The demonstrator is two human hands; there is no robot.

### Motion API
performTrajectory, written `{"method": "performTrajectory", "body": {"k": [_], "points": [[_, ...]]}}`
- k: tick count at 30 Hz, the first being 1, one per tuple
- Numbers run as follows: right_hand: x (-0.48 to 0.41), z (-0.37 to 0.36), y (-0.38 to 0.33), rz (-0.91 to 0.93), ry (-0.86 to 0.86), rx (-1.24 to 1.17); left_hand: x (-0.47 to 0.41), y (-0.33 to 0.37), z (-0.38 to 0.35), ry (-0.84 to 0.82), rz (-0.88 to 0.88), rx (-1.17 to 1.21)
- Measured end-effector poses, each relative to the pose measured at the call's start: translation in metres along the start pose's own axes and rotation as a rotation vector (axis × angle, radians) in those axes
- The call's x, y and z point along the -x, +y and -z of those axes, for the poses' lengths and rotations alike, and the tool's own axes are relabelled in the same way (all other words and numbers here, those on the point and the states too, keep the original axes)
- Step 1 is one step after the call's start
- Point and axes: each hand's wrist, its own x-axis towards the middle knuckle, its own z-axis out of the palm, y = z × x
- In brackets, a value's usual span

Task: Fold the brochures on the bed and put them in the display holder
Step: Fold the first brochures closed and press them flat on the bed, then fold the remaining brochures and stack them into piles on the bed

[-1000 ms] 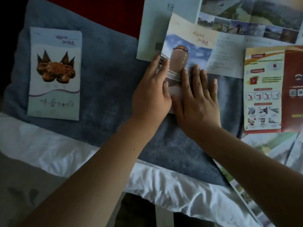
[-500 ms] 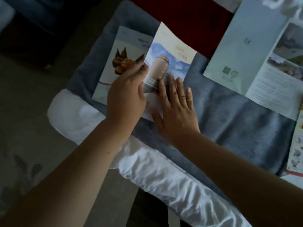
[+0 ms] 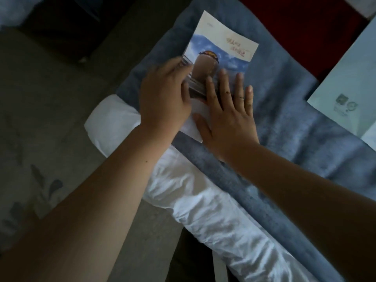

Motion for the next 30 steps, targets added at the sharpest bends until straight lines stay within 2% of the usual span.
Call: {"method": "performTrajectory", "body": {"k": [3, 7, 13, 18, 22, 25, 30], "points": [[0.000, 0.000, -0.002, -0.079, -0.004, -0.038, -0.005, 0.000, -0.010, -0.015, 0.097, 0.004], [0.002, -0.001, -0.006, -0.123, 0.028, -0.157, -0.017, 0.006, -0.011, -0.037, 0.155, 0.141], [0.014, -0.004, -0.014, -0.208, 0.048, -0.255, -0.030, 0.012, -0.016, -0.107, 0.040, 0.089], [0.013, 0.000, -0.006, -0.245, 0.051, -0.234, -0.013, 0.016, -0.026, -0.103, -0.022, -0.065], [0.003, 0.013, 0.000, -0.193, 0.065, -0.266, 0.003, 0.024, -0.030, -0.088, -0.116, -0.175], [-0.002, 0.020, 0.002, -0.138, 0.000, -0.233, 0.004, 0.022, -0.031, -0.255, -0.136, -0.175], [-0.023, 0.026, 0.013, -0.145, -0.298, -0.116, -0.020, 0.022, -0.024, -0.611, -0.063, -0.194]]}}
